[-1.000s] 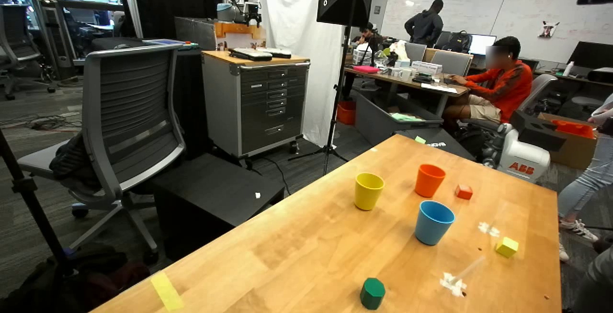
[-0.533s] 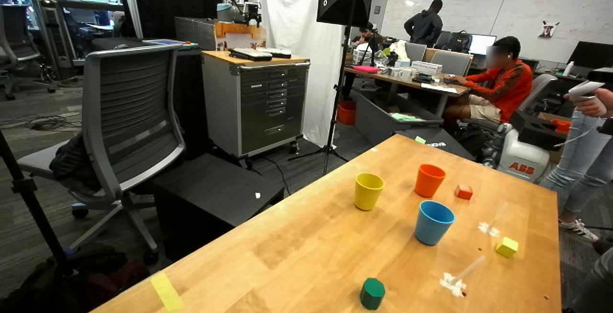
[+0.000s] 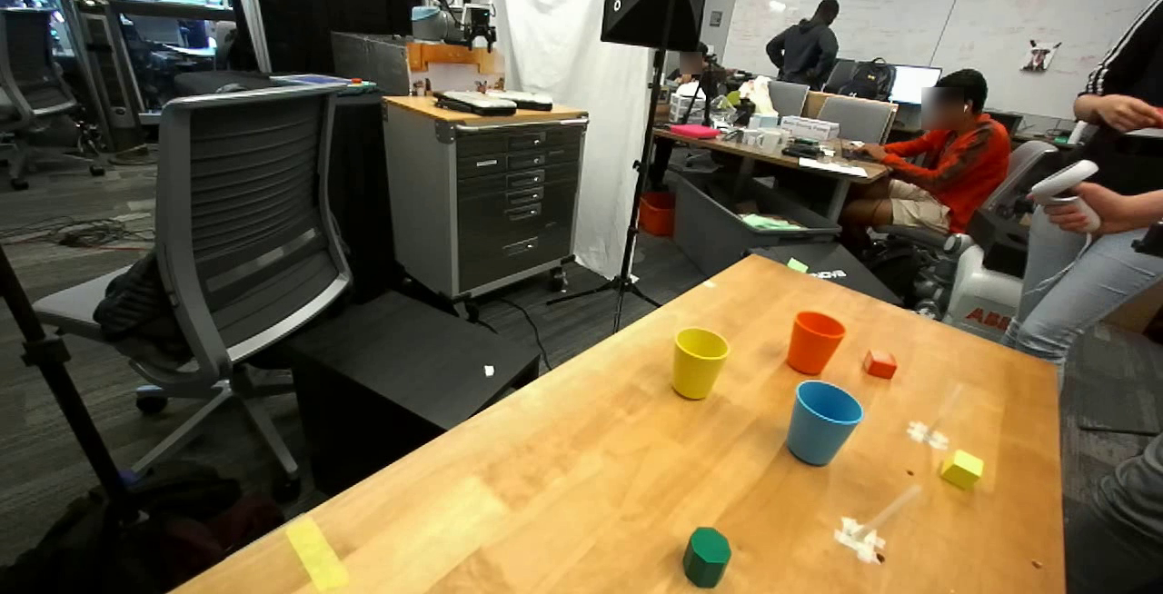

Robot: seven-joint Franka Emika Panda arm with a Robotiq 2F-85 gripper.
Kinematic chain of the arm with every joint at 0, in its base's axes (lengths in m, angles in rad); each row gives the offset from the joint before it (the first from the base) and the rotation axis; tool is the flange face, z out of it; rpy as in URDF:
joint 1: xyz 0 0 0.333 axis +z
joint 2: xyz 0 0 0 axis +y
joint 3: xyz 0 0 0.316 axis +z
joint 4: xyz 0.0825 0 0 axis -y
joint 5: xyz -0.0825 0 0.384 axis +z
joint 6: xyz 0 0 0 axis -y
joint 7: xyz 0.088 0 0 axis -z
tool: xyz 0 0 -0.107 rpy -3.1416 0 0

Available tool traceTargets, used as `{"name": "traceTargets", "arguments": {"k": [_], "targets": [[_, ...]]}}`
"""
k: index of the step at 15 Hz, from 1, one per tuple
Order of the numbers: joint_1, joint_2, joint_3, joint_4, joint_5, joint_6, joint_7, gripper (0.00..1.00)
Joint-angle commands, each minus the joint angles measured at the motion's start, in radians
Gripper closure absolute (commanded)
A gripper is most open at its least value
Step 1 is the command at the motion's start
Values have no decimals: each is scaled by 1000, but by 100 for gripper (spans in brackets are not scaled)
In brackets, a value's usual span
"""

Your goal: Stack the cups into the blue cup

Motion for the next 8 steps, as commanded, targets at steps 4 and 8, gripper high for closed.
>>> {"name": "traceTargets", "arguments": {"k": [4,8], "targets": [[-12,216,-15,271,-17,-100,32,0],[-29,387,-50,457,-20,-173,16,0]]}}
